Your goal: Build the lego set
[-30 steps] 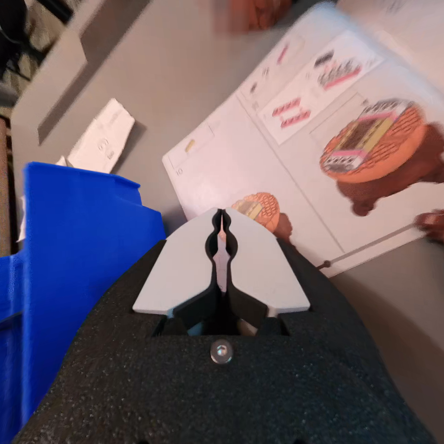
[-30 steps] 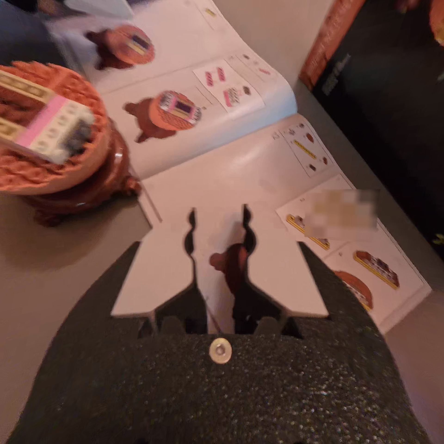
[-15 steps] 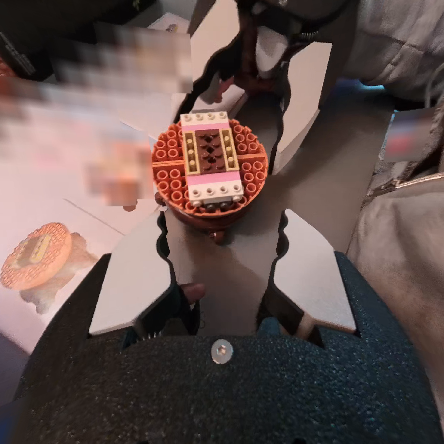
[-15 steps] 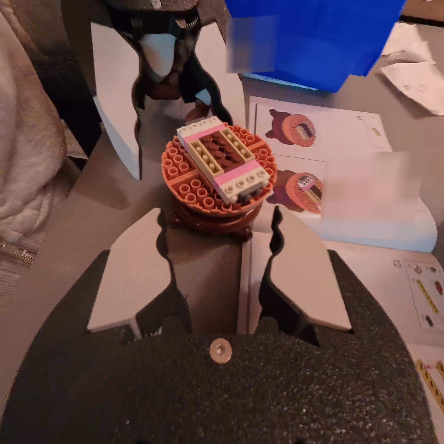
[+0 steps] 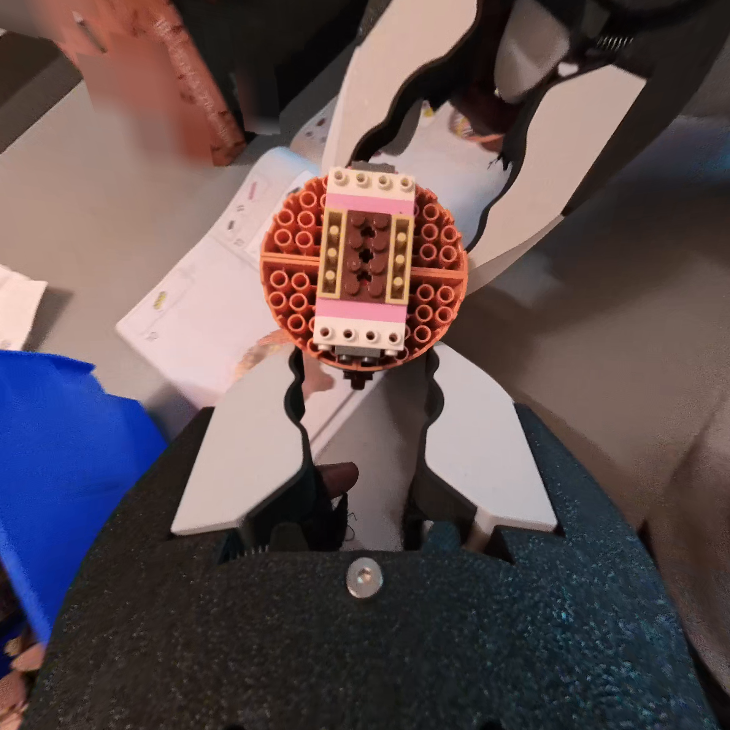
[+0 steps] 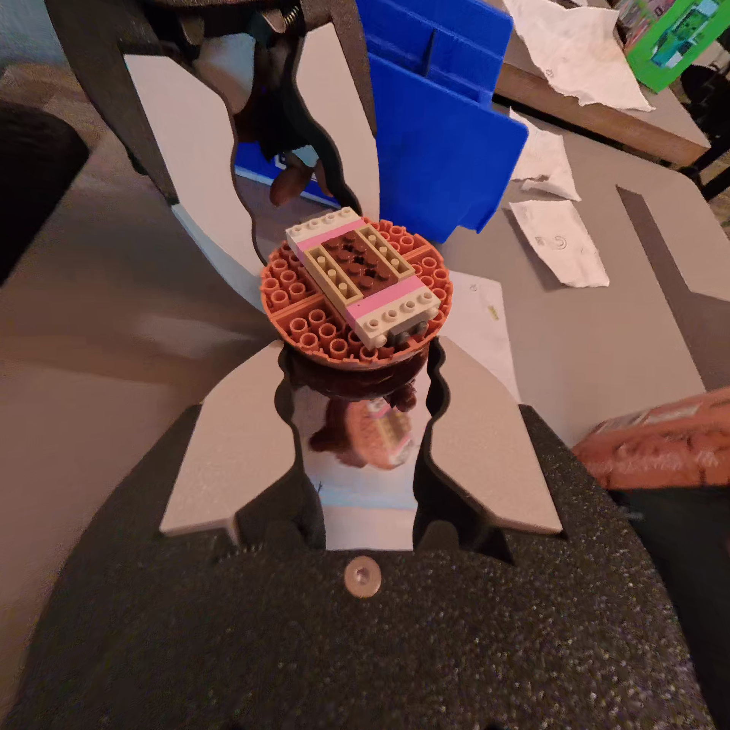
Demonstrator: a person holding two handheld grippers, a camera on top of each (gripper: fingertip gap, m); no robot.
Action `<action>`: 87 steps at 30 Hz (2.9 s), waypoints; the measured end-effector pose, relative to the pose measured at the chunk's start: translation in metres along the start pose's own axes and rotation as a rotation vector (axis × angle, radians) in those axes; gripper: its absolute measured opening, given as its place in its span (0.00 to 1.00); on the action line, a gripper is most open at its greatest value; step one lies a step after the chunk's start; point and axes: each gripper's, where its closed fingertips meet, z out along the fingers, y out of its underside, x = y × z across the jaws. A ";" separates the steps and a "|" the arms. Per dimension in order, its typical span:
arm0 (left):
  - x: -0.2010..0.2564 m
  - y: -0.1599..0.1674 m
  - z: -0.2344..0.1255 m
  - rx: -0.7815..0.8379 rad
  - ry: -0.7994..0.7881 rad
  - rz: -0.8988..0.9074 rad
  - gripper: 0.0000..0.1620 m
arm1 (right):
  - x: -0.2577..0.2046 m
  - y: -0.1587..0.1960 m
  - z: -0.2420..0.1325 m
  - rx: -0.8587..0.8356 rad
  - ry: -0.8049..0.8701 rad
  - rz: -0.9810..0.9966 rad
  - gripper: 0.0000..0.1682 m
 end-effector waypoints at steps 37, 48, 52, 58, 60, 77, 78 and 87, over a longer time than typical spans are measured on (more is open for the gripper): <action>0.054 -0.100 0.092 0.260 -0.154 0.009 0.00 | 0.004 0.118 -0.189 0.042 0.866 0.606 0.01; 0.053 -0.053 0.123 0.039 -0.129 -0.039 0.00 | 0.001 0.156 -0.173 -0.118 0.766 0.706 0.00; 0.053 -0.053 0.123 0.034 -0.159 -0.004 0.00 | -0.005 0.168 -0.159 -0.238 0.690 0.719 0.00; 0.053 -0.053 0.124 0.037 -0.121 -0.044 0.00 | -0.008 0.174 -0.155 -0.296 0.667 0.719 0.00; 0.053 -0.052 0.124 0.038 -0.104 -0.061 0.00 | -0.008 0.174 -0.155 -0.294 0.665 0.722 0.00; 0.054 -0.052 0.124 0.041 -0.083 -0.080 0.00 | -0.003 0.123 -0.171 -0.043 0.664 0.660 0.04; 0.054 -0.052 0.124 0.041 -0.080 -0.082 0.00 | -0.002 0.104 -0.187 0.018 0.650 0.647 0.05; 0.054 -0.052 0.124 0.043 -0.058 -0.068 0.00 | 0.015 0.133 -0.372 -0.519 0.322 0.094 0.13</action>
